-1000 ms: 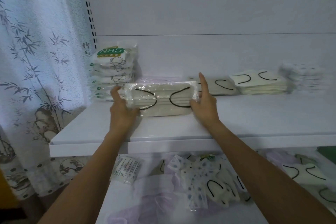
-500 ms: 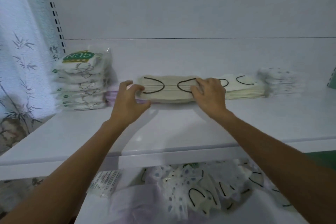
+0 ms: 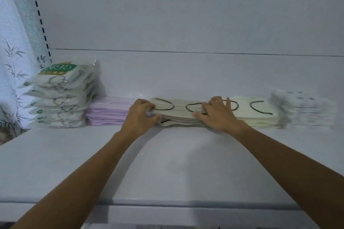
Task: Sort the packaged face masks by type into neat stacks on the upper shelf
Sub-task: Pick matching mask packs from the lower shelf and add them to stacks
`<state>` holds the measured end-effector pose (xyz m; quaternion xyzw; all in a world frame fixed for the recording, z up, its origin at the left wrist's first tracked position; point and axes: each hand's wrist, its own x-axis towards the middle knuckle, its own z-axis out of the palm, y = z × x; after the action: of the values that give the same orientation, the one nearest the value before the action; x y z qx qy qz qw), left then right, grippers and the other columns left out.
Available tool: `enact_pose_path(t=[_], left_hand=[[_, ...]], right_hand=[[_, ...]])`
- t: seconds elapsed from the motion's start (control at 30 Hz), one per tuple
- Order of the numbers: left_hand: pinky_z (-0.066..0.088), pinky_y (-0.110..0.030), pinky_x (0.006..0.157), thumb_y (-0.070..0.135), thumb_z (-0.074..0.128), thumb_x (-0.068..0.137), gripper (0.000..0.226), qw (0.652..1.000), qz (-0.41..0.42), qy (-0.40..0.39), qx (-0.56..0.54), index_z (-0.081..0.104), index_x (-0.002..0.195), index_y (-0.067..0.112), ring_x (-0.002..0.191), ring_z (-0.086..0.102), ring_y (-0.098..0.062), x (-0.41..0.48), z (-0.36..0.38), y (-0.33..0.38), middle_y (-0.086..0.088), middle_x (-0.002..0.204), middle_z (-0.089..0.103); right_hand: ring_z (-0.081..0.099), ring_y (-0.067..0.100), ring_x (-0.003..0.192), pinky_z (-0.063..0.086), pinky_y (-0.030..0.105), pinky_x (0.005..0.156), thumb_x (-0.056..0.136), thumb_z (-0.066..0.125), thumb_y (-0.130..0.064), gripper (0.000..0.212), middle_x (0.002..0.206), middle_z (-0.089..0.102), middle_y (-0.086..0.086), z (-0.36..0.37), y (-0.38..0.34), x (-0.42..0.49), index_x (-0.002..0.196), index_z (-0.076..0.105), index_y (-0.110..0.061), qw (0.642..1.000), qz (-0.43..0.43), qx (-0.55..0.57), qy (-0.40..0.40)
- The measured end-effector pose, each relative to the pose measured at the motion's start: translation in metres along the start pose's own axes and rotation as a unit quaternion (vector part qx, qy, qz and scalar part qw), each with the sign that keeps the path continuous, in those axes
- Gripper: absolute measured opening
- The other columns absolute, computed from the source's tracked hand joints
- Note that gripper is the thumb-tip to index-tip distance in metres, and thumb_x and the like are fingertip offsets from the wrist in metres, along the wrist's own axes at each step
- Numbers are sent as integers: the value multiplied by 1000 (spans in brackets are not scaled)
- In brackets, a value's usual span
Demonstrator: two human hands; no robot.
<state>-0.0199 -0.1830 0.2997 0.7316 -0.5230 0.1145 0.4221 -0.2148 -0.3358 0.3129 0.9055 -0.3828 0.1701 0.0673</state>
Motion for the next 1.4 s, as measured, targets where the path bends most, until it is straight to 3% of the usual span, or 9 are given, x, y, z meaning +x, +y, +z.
enact_pose_path(t=[0.1,0.23,0.37,0.47,0.6,0.73,0.9,1.13,1.4], left_hand=[[31,-11,83,23,80,71,49,999,3,-42,-4,63,114,5,108,53,-25,4,15,11,-13,119,53],[34,-32,99,50,78,65,74,985,10,-97,144,52,127,19,121,43,-23,4,29,19,-2,133,44],[31,-35,96,49,66,76,59,969,7,-72,236,48,127,24,119,42,-24,3,30,18,1,134,45],[31,-37,93,41,59,85,46,963,15,-44,265,50,125,21,118,43,-27,8,30,17,0,133,49],[25,-40,99,31,59,86,41,948,17,-2,317,54,125,17,128,35,-31,15,30,15,-7,137,47],[27,-40,99,24,59,85,46,948,23,-24,315,50,130,16,128,32,-32,10,27,12,-12,141,40],[37,-36,88,20,59,84,35,976,53,-56,206,59,118,14,114,48,-35,-11,2,10,-13,122,55],[43,-34,85,11,65,81,27,990,97,-59,86,67,108,10,100,57,-28,-73,-48,11,-14,111,61],[44,-30,83,9,62,84,20,994,73,-52,63,67,103,10,95,58,-21,-188,-117,-11,-9,107,61]], right_hand=[[21,26,136,6,58,112,93,33,-57,56,134,46,12,-1,18,8,119,55,-12,999,12,-36,9],[15,29,138,4,58,112,94,31,-56,58,144,33,15,1,26,15,127,51,-13,998,27,-58,4],[12,26,141,1,54,114,89,35,-64,67,152,22,12,10,17,14,140,40,-20,993,-54,-34,100],[10,23,142,-6,52,114,78,49,-71,76,153,20,6,14,6,9,140,37,-28,985,-155,-47,57],[10,28,141,-2,56,114,88,51,-53,65,152,20,11,19,0,17,143,31,-27,986,-139,-79,49],[14,28,140,-4,55,115,85,53,-50,72,148,28,9,25,-8,16,145,24,-23,990,-127,-63,16],[6,25,145,-3,46,117,84,56,-49,87,157,11,12,8,-21,-3,151,8,-22,989,-131,-41,45],[14,26,144,2,41,117,93,49,-30,64,156,18,13,-15,-68,-60,149,23,-14,987,-135,-3,83],[45,35,124,33,45,102,84,52,-10,50,135,49,18,-4,-166,-154,134,48,-5,976,-143,72,149]])
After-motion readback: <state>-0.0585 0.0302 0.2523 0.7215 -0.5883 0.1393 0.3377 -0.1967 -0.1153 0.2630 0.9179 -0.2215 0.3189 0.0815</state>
